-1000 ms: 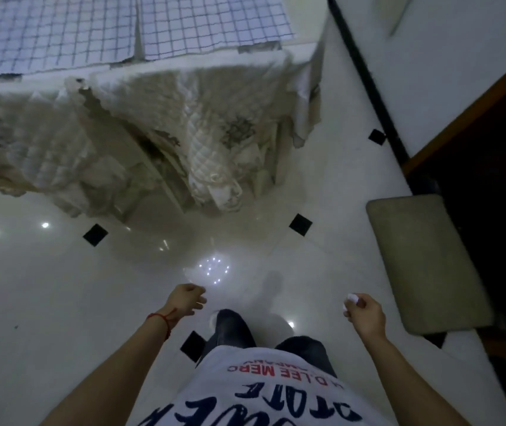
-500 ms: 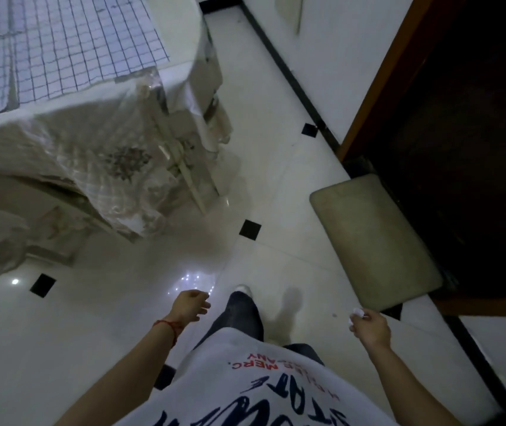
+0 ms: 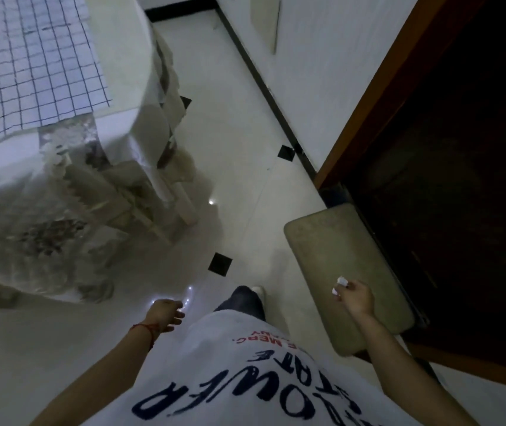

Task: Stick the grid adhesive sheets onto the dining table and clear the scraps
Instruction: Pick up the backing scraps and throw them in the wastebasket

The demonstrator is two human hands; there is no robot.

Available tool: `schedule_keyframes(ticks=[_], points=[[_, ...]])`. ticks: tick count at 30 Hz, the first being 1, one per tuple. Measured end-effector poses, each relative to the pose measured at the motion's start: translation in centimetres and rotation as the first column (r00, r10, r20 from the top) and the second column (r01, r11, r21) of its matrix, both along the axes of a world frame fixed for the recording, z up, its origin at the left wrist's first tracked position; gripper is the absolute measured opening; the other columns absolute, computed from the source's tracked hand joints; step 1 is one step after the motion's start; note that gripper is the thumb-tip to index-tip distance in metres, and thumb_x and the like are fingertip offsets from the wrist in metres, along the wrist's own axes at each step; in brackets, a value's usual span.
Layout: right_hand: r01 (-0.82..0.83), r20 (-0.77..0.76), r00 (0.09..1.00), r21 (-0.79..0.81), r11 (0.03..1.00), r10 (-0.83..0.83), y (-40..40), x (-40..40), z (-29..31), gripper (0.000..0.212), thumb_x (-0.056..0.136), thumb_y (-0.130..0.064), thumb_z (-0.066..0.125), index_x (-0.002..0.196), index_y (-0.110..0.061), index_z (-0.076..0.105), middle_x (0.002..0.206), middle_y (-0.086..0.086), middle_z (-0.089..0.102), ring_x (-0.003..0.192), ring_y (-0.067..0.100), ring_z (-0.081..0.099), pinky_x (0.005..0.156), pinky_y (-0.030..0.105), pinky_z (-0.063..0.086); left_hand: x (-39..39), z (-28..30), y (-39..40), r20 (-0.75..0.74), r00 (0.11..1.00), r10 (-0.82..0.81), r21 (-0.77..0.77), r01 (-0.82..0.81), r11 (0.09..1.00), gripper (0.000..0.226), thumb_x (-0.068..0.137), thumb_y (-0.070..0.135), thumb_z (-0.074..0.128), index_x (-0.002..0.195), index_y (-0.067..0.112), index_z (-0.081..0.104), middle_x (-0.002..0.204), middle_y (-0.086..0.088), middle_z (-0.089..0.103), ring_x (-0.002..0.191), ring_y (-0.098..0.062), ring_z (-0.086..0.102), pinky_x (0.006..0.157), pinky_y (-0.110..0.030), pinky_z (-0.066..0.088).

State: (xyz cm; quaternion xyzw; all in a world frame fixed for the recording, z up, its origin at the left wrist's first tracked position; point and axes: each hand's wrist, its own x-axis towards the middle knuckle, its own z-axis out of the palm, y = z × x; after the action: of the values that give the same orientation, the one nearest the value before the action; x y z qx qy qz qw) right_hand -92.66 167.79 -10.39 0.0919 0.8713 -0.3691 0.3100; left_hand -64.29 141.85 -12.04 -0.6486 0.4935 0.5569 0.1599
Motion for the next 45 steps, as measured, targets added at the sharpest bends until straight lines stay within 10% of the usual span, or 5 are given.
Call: schedule_keyframes(ticks=[7,15,28,36,45], points=[[0.053,0.041,0.998,0.011,0.999,-0.054,-3.4,-9.2,-1.2,0.014,0.09,-0.013,0.055,0.084,-0.005,0.064,0.09,0.016,0.067,0.087,0.03,0.062,0.091,0.041,0.048,-17.0,2.8,-7.0,-0.174,0.974,-0.145,-0.06,0.136,0.989,0.031,0.097,0.019,0.041,0.117,-0.002,0.054,0.094,-0.014,0.06,0.073,-0.019,0.056,0.065,-0.028,0.046],[0.089,0.156,0.983,0.083,0.993,-0.101,-8.0,-20.4,-4.5,0.018,0.089,-0.01,0.057,0.074,-0.003,0.064,0.08,0.015,0.063,0.069,0.03,0.058,0.075,0.038,0.048,-29.8,3.3,-15.7,-0.185,0.98,-0.073,-0.084,0.058,0.995,0.03,0.095,0.021,0.043,0.115,0.003,0.057,0.096,-0.012,0.063,0.072,-0.017,0.058,0.059,-0.025,0.044],[-0.326,0.11,0.939,-0.006,0.945,0.325,-33.2,-41.8,-1.4,0.009,0.083,0.0,0.056,0.085,0.004,0.063,0.065,0.009,0.059,0.057,0.02,0.053,0.058,0.03,0.044,-36.5,1.8,-22.1,0.039,0.965,0.258,-0.018,-0.258,0.966,0.031,0.094,0.017,0.046,0.115,-0.003,0.056,0.112,-0.023,0.062,0.087,-0.028,0.056,0.08,-0.036,0.044],[-0.464,0.052,0.885,0.0,0.886,0.463,-49.2,-50.4,-2.6,0.01,0.085,-0.01,0.059,0.09,-0.002,0.064,0.073,0.008,0.062,0.067,0.022,0.06,0.078,0.038,0.052,-44.3,-0.9,-33.6,0.035,0.913,0.406,0.05,-0.407,0.912,0.038,0.095,0.022,0.045,0.121,-0.004,0.054,0.12,-0.026,0.059,0.101,-0.037,0.058,0.094,-0.043,0.044],[-0.484,0.087,0.873,0.034,0.875,0.479,-63.8,-62.3,-2.1,0.013,0.089,-0.013,0.056,0.081,-0.004,0.062,0.086,0.021,0.068,0.081,0.032,0.063,0.086,0.042,0.05,-59.6,1.6,-55.5,-0.102,0.933,0.344,-0.032,-0.349,0.937,0.03,0.094,0.017,0.049,0.112,-0.005,0.057,0.087,-0.013,0.062,0.077,-0.025,0.057,0.065,-0.029,0.044]])
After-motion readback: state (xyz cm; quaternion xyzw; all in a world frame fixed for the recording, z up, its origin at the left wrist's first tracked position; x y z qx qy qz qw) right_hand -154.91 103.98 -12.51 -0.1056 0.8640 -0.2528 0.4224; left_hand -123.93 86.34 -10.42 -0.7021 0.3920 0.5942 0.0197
